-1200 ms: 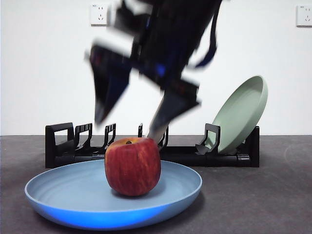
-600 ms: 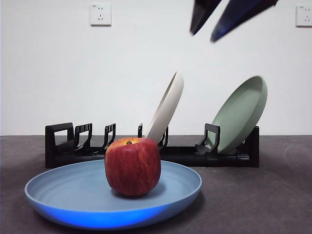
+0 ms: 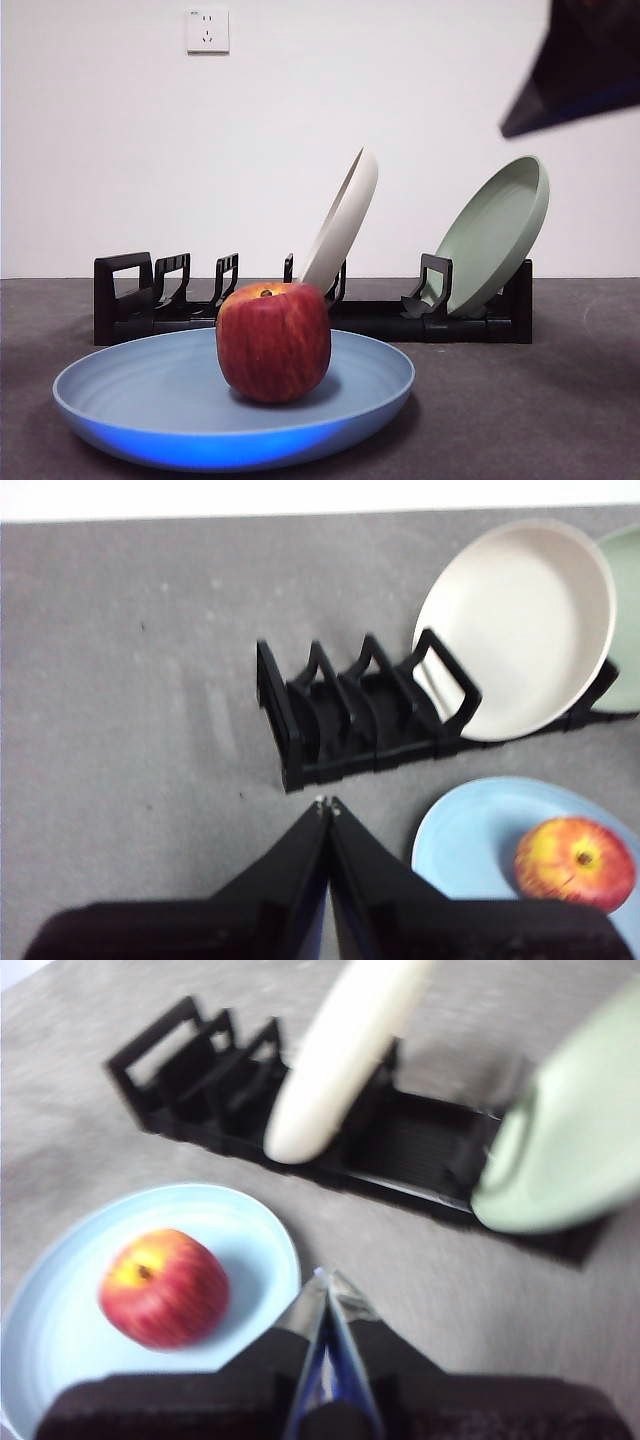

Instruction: Take the blue plate from the plate rack,put the plate on the table,take the apple from the table,put the apple in the plate

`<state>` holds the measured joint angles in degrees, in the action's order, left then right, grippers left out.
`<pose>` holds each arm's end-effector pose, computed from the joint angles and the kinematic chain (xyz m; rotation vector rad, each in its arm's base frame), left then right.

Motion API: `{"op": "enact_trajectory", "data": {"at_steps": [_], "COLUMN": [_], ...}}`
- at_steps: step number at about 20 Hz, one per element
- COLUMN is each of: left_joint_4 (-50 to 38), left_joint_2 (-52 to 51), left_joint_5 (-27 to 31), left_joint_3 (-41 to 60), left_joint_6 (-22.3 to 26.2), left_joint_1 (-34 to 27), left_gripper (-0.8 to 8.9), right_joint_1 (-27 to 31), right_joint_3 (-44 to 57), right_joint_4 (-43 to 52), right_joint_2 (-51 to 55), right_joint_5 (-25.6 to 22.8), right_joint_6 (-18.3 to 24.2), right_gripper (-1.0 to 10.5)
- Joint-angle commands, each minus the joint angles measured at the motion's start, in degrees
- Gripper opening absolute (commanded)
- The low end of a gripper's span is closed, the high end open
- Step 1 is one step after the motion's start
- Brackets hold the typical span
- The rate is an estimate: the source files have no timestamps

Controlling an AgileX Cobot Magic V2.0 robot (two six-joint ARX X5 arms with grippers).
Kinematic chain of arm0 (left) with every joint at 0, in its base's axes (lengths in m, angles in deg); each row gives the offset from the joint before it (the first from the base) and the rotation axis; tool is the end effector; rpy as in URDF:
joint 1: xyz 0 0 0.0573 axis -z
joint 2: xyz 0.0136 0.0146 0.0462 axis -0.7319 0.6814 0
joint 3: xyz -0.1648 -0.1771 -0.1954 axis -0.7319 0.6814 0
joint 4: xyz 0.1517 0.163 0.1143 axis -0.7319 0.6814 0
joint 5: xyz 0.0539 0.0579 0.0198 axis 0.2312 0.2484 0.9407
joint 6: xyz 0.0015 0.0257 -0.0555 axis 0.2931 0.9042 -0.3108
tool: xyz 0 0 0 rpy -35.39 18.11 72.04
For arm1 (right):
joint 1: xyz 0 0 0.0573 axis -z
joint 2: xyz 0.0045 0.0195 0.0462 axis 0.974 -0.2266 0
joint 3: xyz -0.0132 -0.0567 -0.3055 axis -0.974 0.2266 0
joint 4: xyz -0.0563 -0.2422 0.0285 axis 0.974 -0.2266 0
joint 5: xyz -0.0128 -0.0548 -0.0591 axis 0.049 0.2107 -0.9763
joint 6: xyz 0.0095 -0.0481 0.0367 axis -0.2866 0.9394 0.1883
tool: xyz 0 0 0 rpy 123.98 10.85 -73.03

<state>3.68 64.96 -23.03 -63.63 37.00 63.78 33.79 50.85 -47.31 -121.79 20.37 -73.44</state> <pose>0.0617 -0.0181 0.3034 -0.0475 0.4453 -0.2509 0.1046 0.0892 0.2676 -0.0272 0.4905 0.5356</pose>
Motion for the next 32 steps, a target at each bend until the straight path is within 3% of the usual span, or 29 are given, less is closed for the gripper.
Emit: {"op": "enact_trajectory", "data": {"at_steps": [1,6,18,21,26,32], "left_joint_4": [-3.69,-5.86,-5.70,-6.51,-13.79,-25.29], "left_joint_2": [-3.85,-5.64,-5.55,-7.30,-13.77,-22.64], "left_joint_5": [-1.05,-3.93,-3.78,-1.44,-2.62,-2.91], "left_joint_3": [6.27,9.22,9.22,9.25,15.21,29.94], "left_joint_6": [-0.87,-7.74,-7.74,-0.22,9.46,11.41], "left_joint_1": [0.15,0.15,0.15,-1.73,-9.40,-15.65], "left_gripper": [-0.08,-0.03,-0.03,-0.03,-0.03,-0.03], "right_joint_1": [0.02,0.02,0.02,0.02,0.02,0.02], "right_joint_3": [4.92,5.90,5.90,5.90,5.90,5.90], "right_joint_4": [1.51,1.51,1.49,1.49,1.49,1.49], "right_joint_2": [3.93,6.29,6.29,6.29,6.27,6.27], "right_joint_5": [-0.42,-1.77,-1.77,-1.77,-1.77,-1.77], "right_joint_6": [-2.75,-2.86,-2.86,-2.86,-2.86,-2.86], "right_gripper": [-0.1,0.0,0.0,0.0,0.0,0.0]}}
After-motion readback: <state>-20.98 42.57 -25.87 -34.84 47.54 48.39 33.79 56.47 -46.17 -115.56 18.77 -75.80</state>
